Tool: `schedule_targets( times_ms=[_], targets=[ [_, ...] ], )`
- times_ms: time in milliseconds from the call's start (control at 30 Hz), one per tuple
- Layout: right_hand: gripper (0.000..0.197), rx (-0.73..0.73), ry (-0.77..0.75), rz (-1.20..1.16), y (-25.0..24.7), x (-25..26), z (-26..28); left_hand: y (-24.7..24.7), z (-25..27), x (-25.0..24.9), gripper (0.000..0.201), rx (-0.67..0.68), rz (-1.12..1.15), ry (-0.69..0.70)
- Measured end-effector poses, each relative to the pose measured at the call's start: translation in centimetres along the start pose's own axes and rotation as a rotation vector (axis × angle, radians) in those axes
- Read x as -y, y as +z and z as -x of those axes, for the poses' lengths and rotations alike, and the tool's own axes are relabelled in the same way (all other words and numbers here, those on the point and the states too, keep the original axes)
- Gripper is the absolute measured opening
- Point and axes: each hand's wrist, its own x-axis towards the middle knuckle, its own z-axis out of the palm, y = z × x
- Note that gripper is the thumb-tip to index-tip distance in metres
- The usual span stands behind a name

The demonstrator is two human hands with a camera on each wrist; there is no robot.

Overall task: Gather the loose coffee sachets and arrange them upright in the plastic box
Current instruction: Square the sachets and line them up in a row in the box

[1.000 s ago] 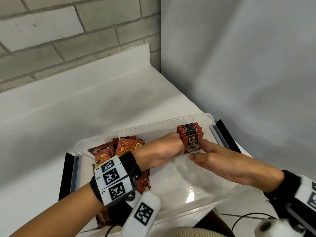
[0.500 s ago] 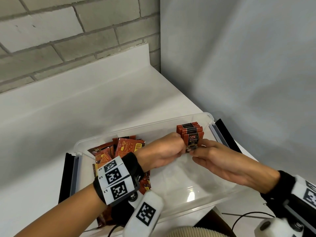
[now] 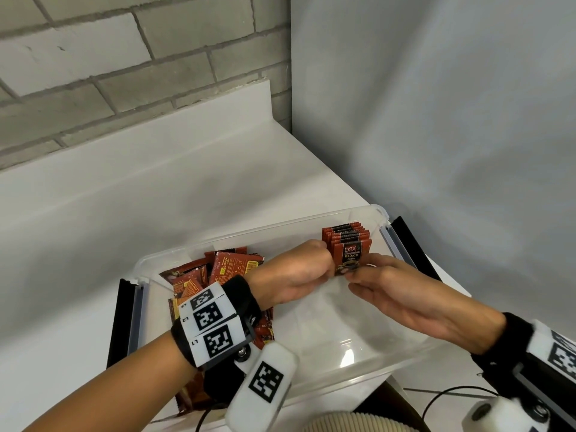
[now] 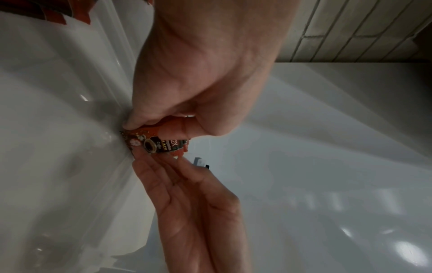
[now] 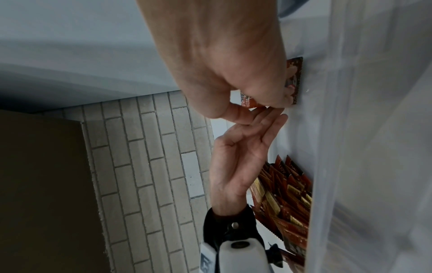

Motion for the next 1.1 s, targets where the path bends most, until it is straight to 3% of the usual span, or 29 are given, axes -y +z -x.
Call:
schedule_targets(
  times_ms=[300,467,600,733,900,1100],
  targets=[
    [0.042,0.009,0.100,-0.047,0.1,-0.1,0.5,-1.5,2.2,-1.2,0.043,0.000,-0.203,-0.057],
    [0.049,0.084,0.138,0.012,2.2,0.8,1.7,-5.3,6.7,-3.9,0.035,0.112,-0.620,0.072],
    [0.043,0.298,0.176,0.282,5.0,1.1,2.2,-7.6,10.2,-4.5,0.030,0.125,-1.013,0.024],
    [0.040,0.453,0.166,0.617,6.8,0.6,2.2,-8.6,11.6,-3.5,0.038,0.169,-1.210,-0.089],
    [0.040,0.464,0.050,0.868,8.0,0.2,1.5,-9.1,12.3,-2.3,0.038,0.196,-1.387,-0.166],
    [0.041,0.482,-0.018,1.014,9.1,-0.5,0.3,-9.3,12.3,-1.1,0.046,0.267,-1.612,-0.190]
  ],
)
